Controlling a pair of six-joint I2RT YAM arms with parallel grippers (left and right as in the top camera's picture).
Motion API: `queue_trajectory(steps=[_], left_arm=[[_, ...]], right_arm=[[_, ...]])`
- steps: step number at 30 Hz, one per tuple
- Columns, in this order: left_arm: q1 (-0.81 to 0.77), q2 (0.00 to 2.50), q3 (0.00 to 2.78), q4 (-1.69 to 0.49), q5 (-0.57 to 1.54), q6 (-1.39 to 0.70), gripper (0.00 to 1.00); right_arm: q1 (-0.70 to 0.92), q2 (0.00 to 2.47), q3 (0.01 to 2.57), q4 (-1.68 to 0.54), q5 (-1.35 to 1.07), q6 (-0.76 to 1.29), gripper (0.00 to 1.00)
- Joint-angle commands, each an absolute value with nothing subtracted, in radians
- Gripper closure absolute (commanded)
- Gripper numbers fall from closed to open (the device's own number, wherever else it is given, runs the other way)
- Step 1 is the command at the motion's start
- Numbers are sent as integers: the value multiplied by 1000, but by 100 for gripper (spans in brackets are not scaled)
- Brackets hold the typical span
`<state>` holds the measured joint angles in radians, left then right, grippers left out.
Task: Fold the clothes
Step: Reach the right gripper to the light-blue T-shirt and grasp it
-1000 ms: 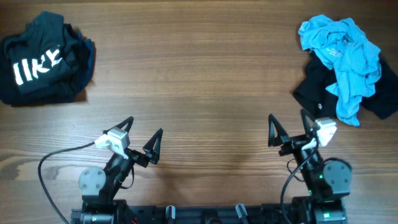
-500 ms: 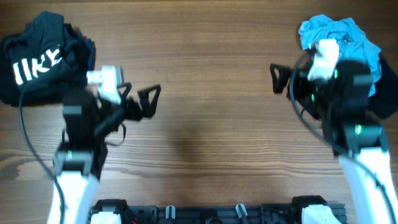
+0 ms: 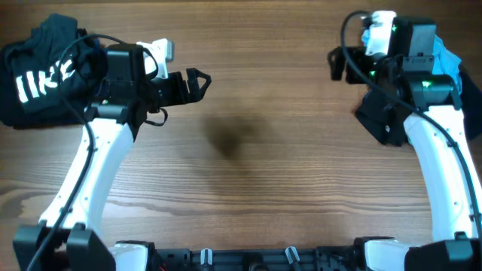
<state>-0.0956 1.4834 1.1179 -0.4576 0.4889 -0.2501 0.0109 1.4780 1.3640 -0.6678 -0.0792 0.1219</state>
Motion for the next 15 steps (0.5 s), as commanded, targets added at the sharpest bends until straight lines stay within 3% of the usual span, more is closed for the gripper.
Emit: queue_trajectory(steps=[1, 15], left_arm=[[-98, 1498, 1133, -454, 505, -278, 0], [-141, 1498, 1133, -459, 504, -276, 0]], right_arm=[[-63, 1530, 1386, -658, 143, 402, 5], [-245, 1690, 1386, -587, 255, 419, 9]])
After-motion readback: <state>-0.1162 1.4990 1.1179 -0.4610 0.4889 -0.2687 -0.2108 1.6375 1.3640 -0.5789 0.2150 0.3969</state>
